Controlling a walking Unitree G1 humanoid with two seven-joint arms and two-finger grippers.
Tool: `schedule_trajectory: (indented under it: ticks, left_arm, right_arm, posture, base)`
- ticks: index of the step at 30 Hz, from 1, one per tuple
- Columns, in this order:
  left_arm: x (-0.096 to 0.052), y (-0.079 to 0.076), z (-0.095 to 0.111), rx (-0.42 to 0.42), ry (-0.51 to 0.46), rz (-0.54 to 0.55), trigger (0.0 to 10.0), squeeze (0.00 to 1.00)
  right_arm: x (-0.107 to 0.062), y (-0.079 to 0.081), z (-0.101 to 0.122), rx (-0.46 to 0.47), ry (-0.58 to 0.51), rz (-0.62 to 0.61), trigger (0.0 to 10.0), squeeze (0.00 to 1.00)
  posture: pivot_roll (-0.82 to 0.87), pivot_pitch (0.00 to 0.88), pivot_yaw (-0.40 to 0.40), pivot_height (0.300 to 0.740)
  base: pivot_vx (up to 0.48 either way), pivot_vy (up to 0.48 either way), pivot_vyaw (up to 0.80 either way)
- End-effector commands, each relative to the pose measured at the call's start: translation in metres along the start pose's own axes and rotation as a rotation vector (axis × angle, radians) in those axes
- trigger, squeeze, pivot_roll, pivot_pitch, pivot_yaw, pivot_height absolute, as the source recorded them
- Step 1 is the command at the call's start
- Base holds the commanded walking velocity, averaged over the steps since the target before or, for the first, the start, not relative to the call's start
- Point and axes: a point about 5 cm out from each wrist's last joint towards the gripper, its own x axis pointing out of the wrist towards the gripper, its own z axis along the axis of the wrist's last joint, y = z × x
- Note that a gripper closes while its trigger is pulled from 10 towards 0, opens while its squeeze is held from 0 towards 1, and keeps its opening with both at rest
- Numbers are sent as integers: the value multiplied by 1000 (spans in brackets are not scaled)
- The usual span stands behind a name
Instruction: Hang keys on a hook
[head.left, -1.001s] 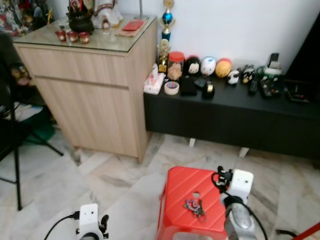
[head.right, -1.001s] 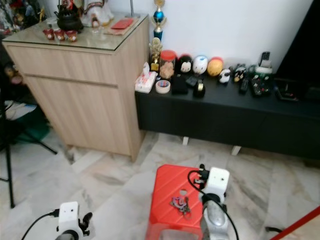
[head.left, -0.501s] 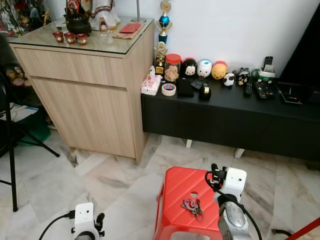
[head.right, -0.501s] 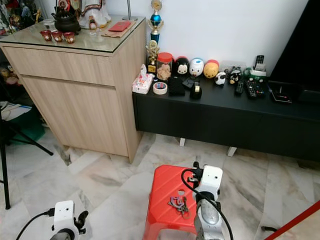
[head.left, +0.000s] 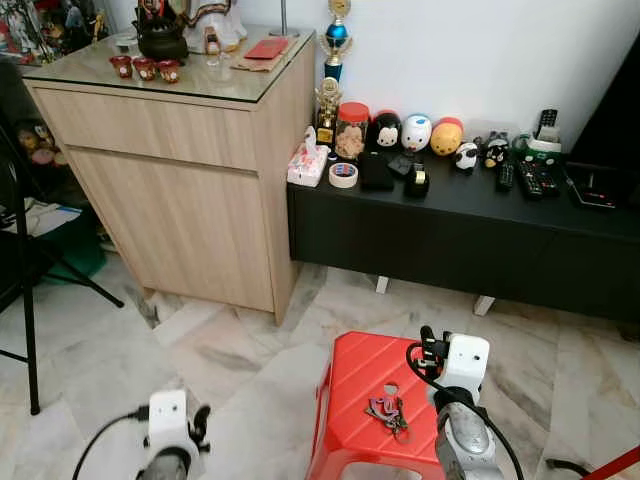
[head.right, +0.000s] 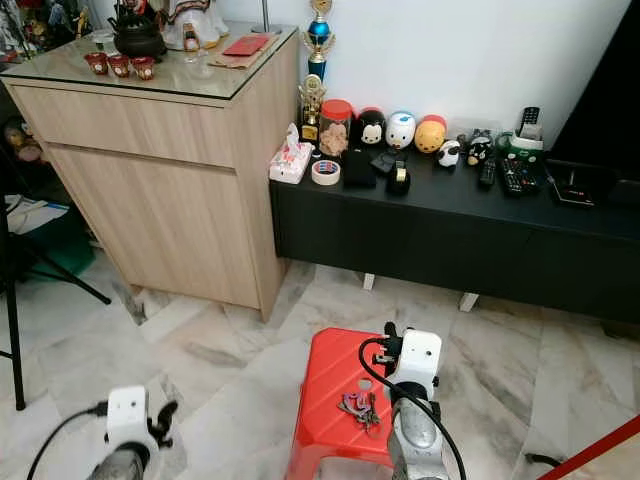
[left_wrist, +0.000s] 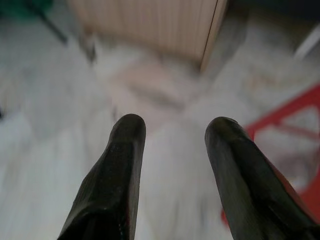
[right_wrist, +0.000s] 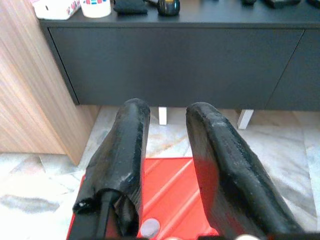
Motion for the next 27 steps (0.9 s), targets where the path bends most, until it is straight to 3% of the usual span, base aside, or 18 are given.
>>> schedule_trajectory:
  ticks: [1,4,12,15,27]
  left_arm:
    - [7,0,20,-19,-99,-3,10000,0]
    - [10,-3,42,-33,-226,-24,10000,0]
    - [-3,-6,51,-19,-353,-78,10000,0]
    - [-7,-5,52,-29,-375,-77,10000,0]
    - [1,-19,63,-56,-366,-122,10000,0]
  right_arm:
    - [-1,-3,2,-8,-19,-2,10000,0]
    - [-1,-4,3,-11,-28,-1,10000,0]
    - [-4,-9,6,-19,-58,-19,10000,0]
    - [-6,-10,6,-18,-67,-15,10000,0]
    - [-4,-6,6,-16,-51,-6,10000,0]
  posture:
    - [58,0,-60,740]
    - [52,0,-63,740]
    - [49,0,-69,740]
    - [55,0,-74,740]
    - [37,0,-61,740]
  base:
    - [0,0,0]
    - [0,0,0]
    - [0,0,0]
    - [0,0,0]
    - [0,0,0]
